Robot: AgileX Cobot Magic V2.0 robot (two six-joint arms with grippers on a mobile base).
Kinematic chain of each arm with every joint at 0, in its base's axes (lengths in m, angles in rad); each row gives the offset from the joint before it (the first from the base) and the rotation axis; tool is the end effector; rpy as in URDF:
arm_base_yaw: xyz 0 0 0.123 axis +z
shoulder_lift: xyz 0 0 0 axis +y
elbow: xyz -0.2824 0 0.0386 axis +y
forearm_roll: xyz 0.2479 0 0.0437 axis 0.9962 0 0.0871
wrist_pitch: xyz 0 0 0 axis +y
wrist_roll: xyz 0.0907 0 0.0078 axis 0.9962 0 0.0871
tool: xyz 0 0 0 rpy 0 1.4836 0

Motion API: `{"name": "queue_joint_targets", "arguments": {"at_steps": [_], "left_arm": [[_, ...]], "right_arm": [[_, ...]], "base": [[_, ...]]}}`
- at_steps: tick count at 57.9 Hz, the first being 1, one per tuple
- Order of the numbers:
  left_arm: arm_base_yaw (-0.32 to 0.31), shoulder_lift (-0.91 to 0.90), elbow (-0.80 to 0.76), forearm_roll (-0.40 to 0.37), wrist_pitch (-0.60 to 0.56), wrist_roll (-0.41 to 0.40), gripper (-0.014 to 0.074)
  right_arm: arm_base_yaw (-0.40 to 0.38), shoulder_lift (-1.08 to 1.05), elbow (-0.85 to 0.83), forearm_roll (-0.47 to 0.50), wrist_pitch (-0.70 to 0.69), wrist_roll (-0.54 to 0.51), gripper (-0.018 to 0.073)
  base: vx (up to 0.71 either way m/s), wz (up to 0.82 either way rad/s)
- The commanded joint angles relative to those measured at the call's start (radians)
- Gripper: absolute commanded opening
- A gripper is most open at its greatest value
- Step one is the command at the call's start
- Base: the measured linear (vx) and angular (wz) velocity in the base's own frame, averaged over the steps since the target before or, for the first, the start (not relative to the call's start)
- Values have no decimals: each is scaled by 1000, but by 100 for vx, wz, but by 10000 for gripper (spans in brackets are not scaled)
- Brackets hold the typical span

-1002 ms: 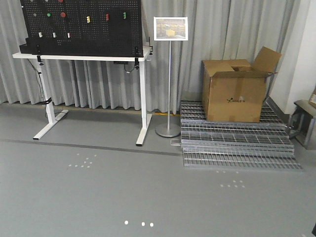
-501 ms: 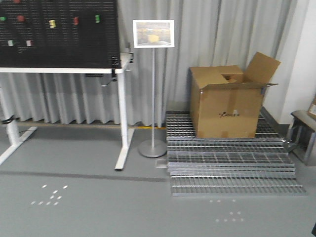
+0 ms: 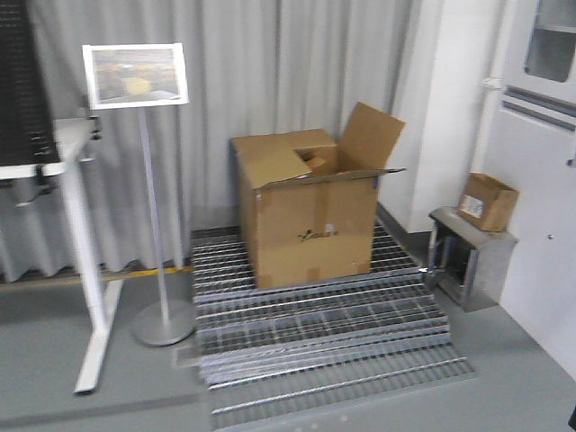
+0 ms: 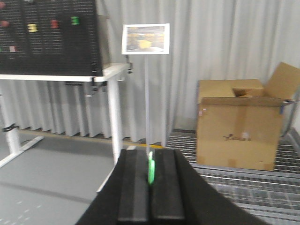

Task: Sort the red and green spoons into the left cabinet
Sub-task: 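Drive the base to the open white cabinet with the blue tray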

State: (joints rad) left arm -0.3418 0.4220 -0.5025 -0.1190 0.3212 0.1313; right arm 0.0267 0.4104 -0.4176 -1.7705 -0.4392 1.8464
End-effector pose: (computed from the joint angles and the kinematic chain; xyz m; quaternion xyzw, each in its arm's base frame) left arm 0.0852 -0.0340 0.3235 0.1478 0.7440 -0.1189 0.6407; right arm 0.0858 0.0401 0.3167 -0.1409 0.6924 0.1790 0.6846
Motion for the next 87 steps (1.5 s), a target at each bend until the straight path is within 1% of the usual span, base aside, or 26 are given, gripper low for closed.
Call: {"name": "queue_joint_targets", "arguments": {"at_steps": [1, 29, 63, 87], "left_arm": [[-7, 5, -26, -6, -79, -6, 0], [-7, 4, -26, -6, -77, -6, 0], [-7, 5, -26, -6, -78, -6, 0], [-7, 2, -26, -6, -78, -6, 0]], "right_arm": [[-3, 6, -30, -12, 30, -3, -4], [-3, 5, -30, -12, 31, -3, -4], [-3, 4, -30, -12, 30, -3, -4], [-3, -1, -30, -12, 26, -3, -4]], "base": [[60, -46], [57, -48], [48, -70], [44, -54]]}}
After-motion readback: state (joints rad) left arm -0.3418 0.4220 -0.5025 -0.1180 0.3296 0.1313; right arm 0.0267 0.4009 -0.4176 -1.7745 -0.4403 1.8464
